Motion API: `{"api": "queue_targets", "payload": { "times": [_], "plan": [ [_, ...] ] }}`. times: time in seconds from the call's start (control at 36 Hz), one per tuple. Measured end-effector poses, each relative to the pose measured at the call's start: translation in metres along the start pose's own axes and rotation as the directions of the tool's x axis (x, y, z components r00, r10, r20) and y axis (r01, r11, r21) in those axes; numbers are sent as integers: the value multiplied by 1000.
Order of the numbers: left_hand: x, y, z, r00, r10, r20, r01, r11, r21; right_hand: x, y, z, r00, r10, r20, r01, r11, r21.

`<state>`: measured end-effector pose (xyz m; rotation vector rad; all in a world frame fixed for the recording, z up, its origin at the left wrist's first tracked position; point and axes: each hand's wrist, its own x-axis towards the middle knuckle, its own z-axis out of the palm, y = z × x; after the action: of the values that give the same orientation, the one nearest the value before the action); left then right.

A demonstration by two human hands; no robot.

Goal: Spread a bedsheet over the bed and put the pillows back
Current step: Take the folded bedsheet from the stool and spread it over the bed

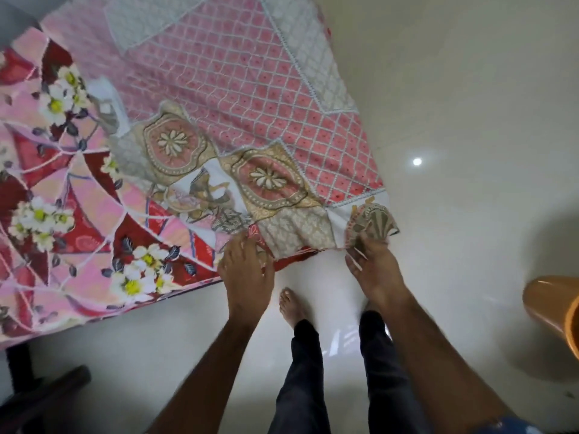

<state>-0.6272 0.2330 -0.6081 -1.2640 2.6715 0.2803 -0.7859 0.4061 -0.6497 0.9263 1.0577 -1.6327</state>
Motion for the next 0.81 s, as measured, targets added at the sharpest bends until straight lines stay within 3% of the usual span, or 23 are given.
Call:
{"api": "queue_targets", "payload": {
  "times": [0.11,0.19,0.25,0.31,0.39,0.5,0.61,0.67,0.72,0.78,0.81],
  "plan": [
    [8,-44,-3,932,-357,-60,337,916,-216,-11,41,28,997,22,79,-20,999,-30],
    [14,-71,-6,887,-461,-18,435,848,-302,-10,62,47,996,18,84,-11,996,-89],
    [17,-81,-9,945,-322,-52,298,916,-268,-8,74,58,999,3,49,2,993,-121],
    [21,-85,-11,993,-92,-69,81,985,-152,-7,82,69,1000,-18,-6,17,990,-140],
    [37,-80,-15,984,180,-18,-179,983,30,-7,94,80,998,-54,-37,46,981,-187],
    [55,-76,-11,967,241,84,-248,964,94,-8,106,86,995,-89,-42,78,973,-219],
    [58,-86,-7,978,207,8,-207,976,62,-9,113,90,989,-128,-71,108,966,-234],
    [53,-101,-5,988,148,-42,-151,985,-83,-7,115,92,986,-146,-76,130,974,-184],
    [39,-119,-5,994,-29,-106,-10,937,-348,7,120,86,998,-3,-64,-2,997,-81],
    [17,-138,-6,954,-276,-119,146,772,-618,19,120,88,994,89,-69,-84,994,69],
    [3,-149,-6,910,-406,-83,233,668,-707,11,123,90,994,37,-102,-34,999,30]
  ]
}}
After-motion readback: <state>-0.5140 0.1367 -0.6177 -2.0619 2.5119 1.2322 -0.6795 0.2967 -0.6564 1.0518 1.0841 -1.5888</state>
